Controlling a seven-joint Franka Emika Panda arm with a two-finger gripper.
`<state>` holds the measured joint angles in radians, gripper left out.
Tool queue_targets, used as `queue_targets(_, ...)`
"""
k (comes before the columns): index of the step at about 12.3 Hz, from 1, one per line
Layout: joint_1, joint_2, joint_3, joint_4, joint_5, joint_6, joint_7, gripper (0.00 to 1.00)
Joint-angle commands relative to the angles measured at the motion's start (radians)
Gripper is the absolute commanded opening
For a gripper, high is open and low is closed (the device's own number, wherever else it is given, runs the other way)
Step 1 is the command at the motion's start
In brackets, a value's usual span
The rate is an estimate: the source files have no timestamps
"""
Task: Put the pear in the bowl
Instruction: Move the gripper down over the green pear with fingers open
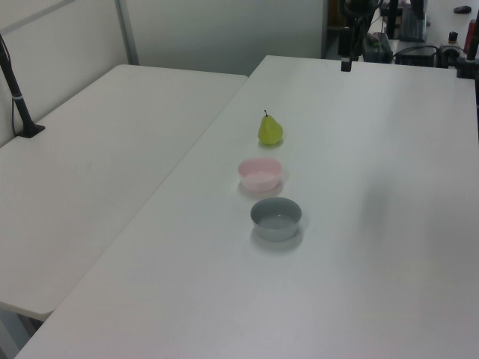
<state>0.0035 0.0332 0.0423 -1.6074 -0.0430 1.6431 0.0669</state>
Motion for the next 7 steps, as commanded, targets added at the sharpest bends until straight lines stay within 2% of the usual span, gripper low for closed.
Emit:
queue_targets(1, 0.000, -0.007, -0.002, -0.002, 0.015, -0.017, 0.004, 1.00)
queue_targets(5, 0.000, -0.001, -0.002, -0.002, 0.014, -0.014, -0.007, 1.00)
queue_targets(7, 0.000, 0.013, -0.002, 0.001, 0.012, 0.056, -0.009, 1.00)
